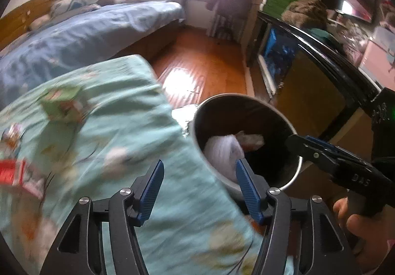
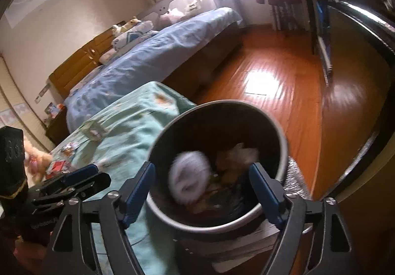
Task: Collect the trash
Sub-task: 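Move both tools back over the remaining trash on the bed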
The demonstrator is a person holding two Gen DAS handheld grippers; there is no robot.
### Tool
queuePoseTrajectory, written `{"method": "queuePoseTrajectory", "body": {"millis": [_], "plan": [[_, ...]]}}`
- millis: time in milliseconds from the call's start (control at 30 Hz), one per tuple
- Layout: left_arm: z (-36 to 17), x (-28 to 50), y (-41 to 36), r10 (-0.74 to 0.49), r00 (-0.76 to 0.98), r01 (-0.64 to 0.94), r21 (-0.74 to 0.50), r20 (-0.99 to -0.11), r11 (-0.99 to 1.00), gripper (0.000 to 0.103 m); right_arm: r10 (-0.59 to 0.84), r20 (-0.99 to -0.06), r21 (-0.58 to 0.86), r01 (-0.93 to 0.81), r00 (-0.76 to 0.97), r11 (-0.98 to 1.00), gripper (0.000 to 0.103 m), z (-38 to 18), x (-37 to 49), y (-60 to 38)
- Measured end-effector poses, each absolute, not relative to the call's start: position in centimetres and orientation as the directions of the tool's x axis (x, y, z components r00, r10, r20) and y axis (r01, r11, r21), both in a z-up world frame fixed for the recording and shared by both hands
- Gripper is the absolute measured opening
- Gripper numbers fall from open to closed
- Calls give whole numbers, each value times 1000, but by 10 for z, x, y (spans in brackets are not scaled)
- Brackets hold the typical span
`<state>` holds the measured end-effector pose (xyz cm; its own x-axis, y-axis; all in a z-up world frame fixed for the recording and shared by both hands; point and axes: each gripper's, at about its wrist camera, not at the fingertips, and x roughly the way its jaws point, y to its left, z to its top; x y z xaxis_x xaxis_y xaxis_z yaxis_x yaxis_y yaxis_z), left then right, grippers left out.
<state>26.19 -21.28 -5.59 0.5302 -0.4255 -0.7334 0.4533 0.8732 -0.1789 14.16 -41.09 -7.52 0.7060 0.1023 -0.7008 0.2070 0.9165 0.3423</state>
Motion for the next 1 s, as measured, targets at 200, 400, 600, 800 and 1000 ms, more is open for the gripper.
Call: {"method": "queuePoseTrajectory", "body": {"millis": [200,400,600,800,1000], "plan": [[-61,241,-166,-380,546,368,-194,-747,910,60,174,-692,375,143,701,916,87,-76,145,-376],[-66,227,-114,-326,554,265,-209,-766,941,60,252,-693,396,64,676,916,89,-79,150,-335],[-65,216,-66,-274,576,160,-223,-770,962,60,322,-683,404,-27,655,914,90,-79,160,-292],[-60,207,-24,-216,607,83,-208,-765,974,60,393,-676,410,-125,624,904,91,-81,174,-252],[-61,201,14,-154,619,3,-194,-770,981,61,441,-671,409,-199,595,891,93,-82,189,-220]]}}
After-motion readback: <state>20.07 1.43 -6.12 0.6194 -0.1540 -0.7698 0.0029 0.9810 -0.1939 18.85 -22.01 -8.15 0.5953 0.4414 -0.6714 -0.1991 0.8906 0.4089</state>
